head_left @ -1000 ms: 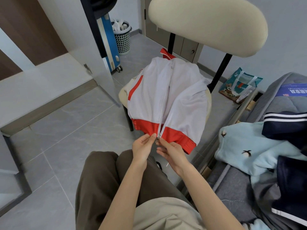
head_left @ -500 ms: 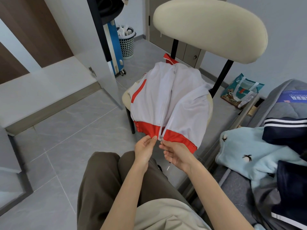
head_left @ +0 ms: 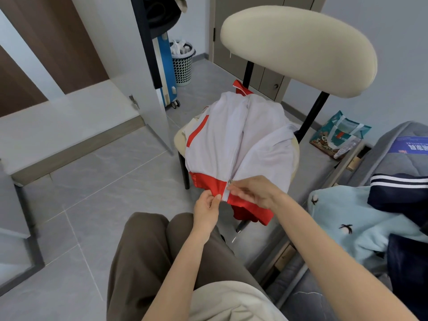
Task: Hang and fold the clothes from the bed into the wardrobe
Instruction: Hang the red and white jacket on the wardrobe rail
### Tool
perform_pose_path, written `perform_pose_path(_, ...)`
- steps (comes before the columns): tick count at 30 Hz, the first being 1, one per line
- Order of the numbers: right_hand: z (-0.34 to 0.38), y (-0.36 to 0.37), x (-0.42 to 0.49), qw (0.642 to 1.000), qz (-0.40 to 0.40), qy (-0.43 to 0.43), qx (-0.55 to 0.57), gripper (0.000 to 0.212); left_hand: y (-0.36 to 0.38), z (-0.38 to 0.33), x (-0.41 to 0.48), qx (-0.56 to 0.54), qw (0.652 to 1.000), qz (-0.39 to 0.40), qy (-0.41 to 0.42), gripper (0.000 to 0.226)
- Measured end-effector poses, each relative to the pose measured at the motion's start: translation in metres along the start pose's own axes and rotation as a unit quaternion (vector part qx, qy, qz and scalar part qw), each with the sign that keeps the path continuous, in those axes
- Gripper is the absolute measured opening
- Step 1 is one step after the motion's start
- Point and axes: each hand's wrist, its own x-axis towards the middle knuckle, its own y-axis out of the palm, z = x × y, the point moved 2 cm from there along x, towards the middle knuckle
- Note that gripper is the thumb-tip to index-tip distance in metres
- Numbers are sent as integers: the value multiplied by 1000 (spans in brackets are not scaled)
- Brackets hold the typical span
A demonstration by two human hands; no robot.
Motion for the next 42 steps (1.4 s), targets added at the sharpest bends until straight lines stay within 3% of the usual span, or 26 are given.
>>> perform_pose_path(5,39,-14,10,997,-26,-51,43,9,1,0,2,15,1000,-15,-4,15)
perform_pose_path(8,39,-17,16,994,-54,-86,-46,12,1,0,0,36,998,-41,-14,17)
perform_pose_path(11,36,-19,21,988,-47,-93,-116,15,1,-4,-4,56,990,-131,-18,19)
perform_pose_path(14,40,-25,24,986,-22,-72,-151,17,5,-17,-3,113,973,-191,65,38)
perform_pose_path(18,46,-26,32,981,-35,-106,-160,6,28,-39,16,277,942,-98,161,44)
perform_pose_path(22,49,-28,43,977,-40,-141,-157,8,40,-50,39,401,892,-85,192,43)
perform_pose_path(28,44,-32,58,943,-18,-184,-276,15,41,-44,63,401,899,-58,168,37)
perform_pose_path(34,42,-31,68,845,-100,-328,-410,14,42,-37,72,399,903,-56,149,26)
perform_pose_path(42,45,-27,69,808,-131,-356,-450,8,35,-51,70,452,878,15,157,13)
